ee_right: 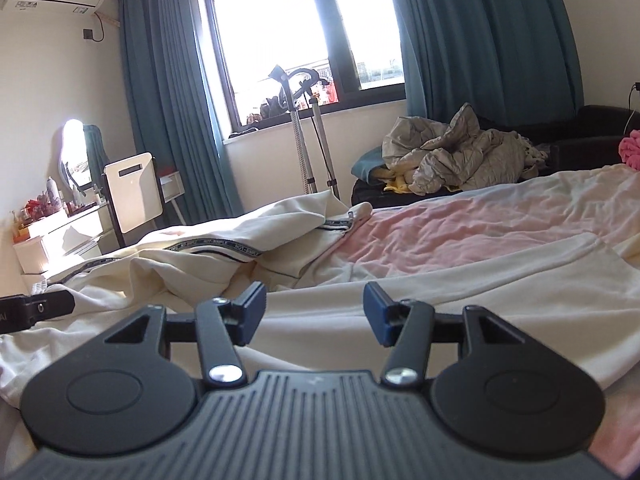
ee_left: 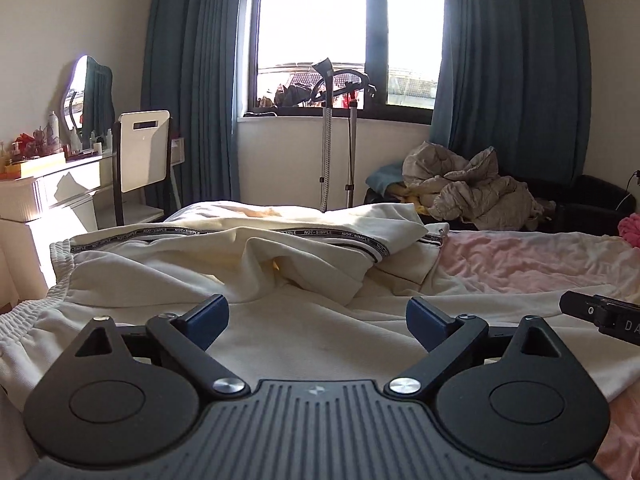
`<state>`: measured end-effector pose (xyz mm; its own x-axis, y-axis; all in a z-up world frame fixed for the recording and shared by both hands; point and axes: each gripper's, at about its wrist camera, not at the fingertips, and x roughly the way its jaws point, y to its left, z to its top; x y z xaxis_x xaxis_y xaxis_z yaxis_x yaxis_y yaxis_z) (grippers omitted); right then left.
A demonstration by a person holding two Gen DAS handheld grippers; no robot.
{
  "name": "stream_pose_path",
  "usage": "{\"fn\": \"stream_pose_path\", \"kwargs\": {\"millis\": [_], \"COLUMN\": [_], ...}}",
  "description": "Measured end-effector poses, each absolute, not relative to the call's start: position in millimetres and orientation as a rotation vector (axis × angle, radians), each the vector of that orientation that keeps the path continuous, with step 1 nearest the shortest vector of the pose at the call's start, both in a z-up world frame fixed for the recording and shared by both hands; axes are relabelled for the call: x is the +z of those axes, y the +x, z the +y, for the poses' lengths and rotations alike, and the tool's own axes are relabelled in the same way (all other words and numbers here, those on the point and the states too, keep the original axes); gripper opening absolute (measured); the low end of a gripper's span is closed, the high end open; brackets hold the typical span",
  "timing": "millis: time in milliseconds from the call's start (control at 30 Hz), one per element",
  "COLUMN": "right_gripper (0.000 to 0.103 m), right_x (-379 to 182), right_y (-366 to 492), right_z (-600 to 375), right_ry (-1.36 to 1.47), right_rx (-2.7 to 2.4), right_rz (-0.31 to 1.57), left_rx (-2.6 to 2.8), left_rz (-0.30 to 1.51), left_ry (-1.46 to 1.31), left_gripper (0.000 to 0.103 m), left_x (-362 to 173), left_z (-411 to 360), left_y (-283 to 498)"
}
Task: Fold clothes
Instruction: 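Release the fabric onto the pants and open both grippers, then grasp the striped waistband edge with the right gripper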
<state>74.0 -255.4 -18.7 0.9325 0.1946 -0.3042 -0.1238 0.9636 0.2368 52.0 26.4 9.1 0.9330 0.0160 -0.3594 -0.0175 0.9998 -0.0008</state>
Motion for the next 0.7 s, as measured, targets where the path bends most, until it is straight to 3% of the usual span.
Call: {"fn": "stream_pose_path", "kwargs": {"millis": [433, 700], "right_gripper": [0.055, 0.056], "right_x": [-36, -39], "right_y": [91, 206], "right_z": [-232, -227], "right_ry": [0.212, 0.403], "right_rx": [0.201, 0.272], "right_rz": [0.378, 0.509], "left_rx": [0.010, -0.007], "left_rz": [0.449, 0.460], "left_ry": [-0.101, -0.186], "left_gripper": [0.098, 0.099], "left_x": [5, -4], "left_z": [43, 52], "left_y": [55, 60]}}
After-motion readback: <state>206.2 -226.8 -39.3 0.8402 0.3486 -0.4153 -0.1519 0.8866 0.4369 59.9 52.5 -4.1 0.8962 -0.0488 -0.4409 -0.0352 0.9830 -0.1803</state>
